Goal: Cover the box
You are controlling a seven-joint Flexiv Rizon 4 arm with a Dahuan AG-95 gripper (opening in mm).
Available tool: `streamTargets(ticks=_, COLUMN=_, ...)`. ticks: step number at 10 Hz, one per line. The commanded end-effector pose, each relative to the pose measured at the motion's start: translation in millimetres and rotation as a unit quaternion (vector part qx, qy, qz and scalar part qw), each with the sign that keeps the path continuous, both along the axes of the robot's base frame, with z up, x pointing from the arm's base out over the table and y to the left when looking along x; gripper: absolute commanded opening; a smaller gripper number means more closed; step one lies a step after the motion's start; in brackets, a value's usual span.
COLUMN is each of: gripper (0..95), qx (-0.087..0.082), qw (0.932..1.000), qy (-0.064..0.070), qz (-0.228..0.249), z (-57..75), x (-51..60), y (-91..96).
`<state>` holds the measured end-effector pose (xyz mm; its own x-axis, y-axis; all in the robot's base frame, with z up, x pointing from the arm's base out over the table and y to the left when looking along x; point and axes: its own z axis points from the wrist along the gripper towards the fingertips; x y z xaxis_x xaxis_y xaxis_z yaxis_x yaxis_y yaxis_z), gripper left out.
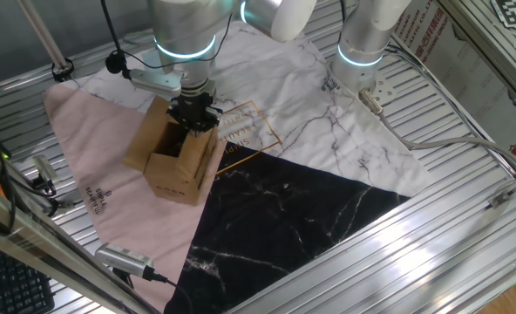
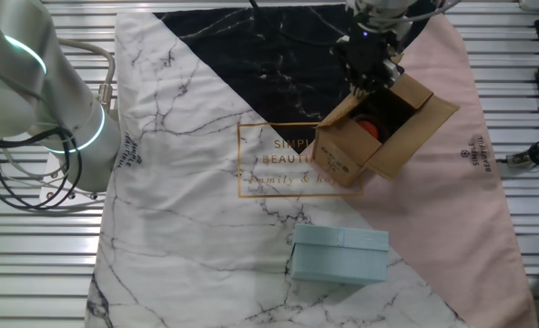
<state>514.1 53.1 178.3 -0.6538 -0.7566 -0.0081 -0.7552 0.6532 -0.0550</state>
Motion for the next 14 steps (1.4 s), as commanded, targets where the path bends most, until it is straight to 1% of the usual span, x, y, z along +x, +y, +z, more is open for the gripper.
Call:
streamTargets(ticks=1, gripper=0.0, qx=0.000, qw=1.0000, qy=-0.001, qz=0.000, z=-2.6, x=2.0, y=-0.5)
streamTargets(ticks=4, gripper=0.0, qx=0.002, qw=1.0000, qy=-0.004, qz=0.003, z=-10.2, x=3.7, y=-3.5)
streamTargets(ticks=6, gripper=0.0, qx=0.001, qw=1.0000, qy=-0.003, qz=0.005, z=-11.5, x=4.0, y=-3.9)
streamTargets(ticks=9, gripper=0.0, qx=0.002, qw=1.0000, qy=-0.005, qz=0.007, z=-19.5, x=5.9, y=-6.3)
streamTargets(ticks=14, gripper=0.0, qx=0.003, qw=0.9999, qy=-0.005, qz=0.011, z=-27.8, x=7.5, y=-8.5)
